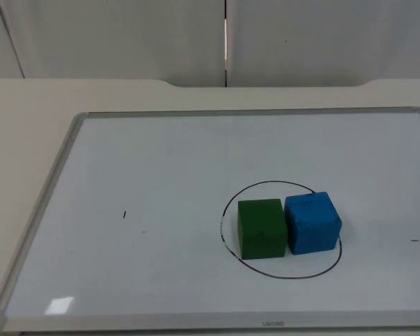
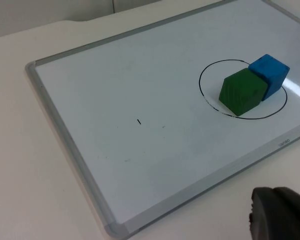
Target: Push the two cubes into the marked area.
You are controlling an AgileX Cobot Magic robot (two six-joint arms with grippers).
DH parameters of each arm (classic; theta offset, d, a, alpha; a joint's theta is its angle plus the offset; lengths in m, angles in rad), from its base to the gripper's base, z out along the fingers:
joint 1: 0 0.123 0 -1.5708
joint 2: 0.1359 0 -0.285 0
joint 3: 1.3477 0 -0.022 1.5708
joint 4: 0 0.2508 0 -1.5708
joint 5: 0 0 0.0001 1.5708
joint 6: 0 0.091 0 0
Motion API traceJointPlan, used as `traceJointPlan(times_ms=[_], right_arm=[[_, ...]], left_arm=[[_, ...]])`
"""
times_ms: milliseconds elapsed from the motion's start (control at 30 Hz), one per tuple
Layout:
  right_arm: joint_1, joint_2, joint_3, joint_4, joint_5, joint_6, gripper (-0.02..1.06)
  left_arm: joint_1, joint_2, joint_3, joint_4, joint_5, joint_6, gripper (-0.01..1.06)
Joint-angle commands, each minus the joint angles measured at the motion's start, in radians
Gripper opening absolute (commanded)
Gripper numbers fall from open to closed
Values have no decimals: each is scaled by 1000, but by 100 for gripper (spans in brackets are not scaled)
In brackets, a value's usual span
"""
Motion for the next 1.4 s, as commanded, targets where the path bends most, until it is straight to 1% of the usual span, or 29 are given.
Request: traceJointPlan(times_ms=[0,100,133,267,300,433,600,733,833,933,1000,1133,1267,1367], right_arm=[[-2,-59,7,4,72,-10,0],[-2,-134,7,11,135,-26,0],[-2,-134,7,11,135,-26,0],[-2,-231,7,11,226,-35,0],[-2,-231,7,11,226,-35,0],[-2,-304,7,11,291,-42,0],[-2,-380,41,11,300,-47,0],[-2,-469,79,34,304,-47,0],[-2,-511,101,34,306,-47,0],[-2,-515,123,34,316,-47,0],[-2,-515,127,39,355,-49,0],[-2,-515,145,41,365,-76,0],[-2,-515,172,28,409,-79,0],[-2,-515,167,28,407,-79,0]], left_arm=[[0,-4,5,1,-3,-6,0],[0,-4,5,1,-3,-6,0],[0,-4,5,1,-3,-6,0],[0,-4,5,1,-3,-6,0],[0,-4,5,1,-3,-6,0],[0,-4,5,1,-3,-6,0],[0,-4,5,1,-3,-6,0],[0,-4,5,1,-3,-6,0],[0,-4,5,1,-3,-6,0],[0,-4,5,1,-3,-6,0],[0,-4,5,1,-3,-6,0],[0,-4,5,1,-3,-6,0],[0,-4,5,1,-3,-6,0],[0,-4,5,1,-3,-6,0]])
